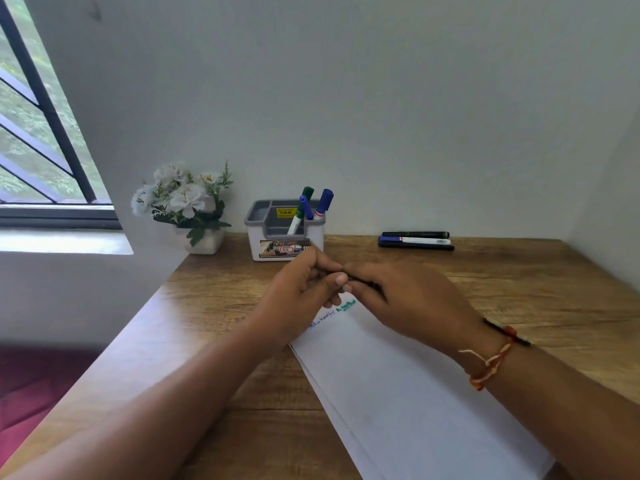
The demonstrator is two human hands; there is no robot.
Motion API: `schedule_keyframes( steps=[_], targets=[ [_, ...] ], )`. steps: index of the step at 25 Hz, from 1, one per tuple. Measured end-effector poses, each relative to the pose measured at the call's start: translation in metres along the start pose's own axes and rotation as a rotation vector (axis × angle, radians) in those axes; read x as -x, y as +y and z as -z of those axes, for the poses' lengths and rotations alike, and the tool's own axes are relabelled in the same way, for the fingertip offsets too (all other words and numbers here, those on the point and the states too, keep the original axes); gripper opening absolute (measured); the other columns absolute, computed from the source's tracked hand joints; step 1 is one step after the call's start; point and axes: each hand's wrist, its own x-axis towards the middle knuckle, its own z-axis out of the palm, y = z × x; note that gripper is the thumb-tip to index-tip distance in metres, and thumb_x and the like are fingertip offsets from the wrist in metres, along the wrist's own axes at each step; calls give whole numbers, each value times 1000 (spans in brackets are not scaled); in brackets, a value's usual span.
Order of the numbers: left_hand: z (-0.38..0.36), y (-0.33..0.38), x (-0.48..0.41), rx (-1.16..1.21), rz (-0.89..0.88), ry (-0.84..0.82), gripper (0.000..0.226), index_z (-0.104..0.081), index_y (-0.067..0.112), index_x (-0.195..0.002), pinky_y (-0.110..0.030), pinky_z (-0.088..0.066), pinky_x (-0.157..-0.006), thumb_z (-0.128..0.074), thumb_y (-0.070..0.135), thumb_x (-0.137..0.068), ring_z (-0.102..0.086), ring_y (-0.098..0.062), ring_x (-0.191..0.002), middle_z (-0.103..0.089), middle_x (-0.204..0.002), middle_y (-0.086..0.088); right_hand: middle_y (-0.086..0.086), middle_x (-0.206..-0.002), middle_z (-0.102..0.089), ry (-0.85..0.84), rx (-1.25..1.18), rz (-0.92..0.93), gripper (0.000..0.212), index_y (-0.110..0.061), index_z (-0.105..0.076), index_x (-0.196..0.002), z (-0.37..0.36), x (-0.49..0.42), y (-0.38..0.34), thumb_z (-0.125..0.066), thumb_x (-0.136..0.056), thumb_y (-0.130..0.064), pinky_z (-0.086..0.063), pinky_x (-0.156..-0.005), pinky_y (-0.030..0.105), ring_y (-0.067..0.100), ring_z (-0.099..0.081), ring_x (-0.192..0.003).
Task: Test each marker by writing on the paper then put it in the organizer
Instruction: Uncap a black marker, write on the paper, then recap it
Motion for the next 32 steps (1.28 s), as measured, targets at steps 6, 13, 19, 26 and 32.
schedule_keyframes(
  steps=[6, 13, 19, 26, 32],
  targets=[
    [4, 1, -3, -20, 52, 82, 5, -57, 19, -100, -32, -61, -76, -60, 19, -96, -72, -13, -80, -73, -87, -1, -19, -101, -65, -84, -136, -160, 32, -43, -50, -133, 15, 6, 5, -34, -105, -42, -53, -78, 35, 9, -63, -91],
    [15, -12, -8, -431, 152, -32, 34, -49, 38, -128, -29, -53, -91, -58, 25, -98, -63, -9, -102, -62, -113, 13, 12, -105, -78, 5, -1251, -643, 30, -20, -70, -109, 21, 8, 27, -42, -106, -11, -59, -79, 35, 17, -74, -85],
    [17, -12, -7, -583, 111, -191, 24, -62, 36, -118, -9, -41, -77, -60, 25, -96, -57, 0, -97, -61, -112, 19, 14, -96, -79, 37, -1271, -626, 18, -14, -63, -107, 1, 6, 18, -56, -102, -29, -59, -74, 34, 18, -76, -83],
    [17, -16, -7, -543, 96, -264, 15, -61, 39, -102, -24, -53, -90, -68, 31, -92, -59, -5, -103, -63, -110, 17, 5, -74, -77, 72, -904, -591, 26, -14, -78, -93, -14, 9, 13, -60, -98, -31, -51, -54, 20, 8, -68, -58],
    [18, -19, -9, -503, 96, -259, 18, -64, 35, -104, -25, -54, -91, -72, 31, -89, -61, -5, -104, -65, -110, 16, 8, -79, -79, 35, -854, -595, 10, -14, -77, -85, -14, 10, 14, -66, -85, -13, -54, -63, 23, 12, -71, -68]
  ],
)
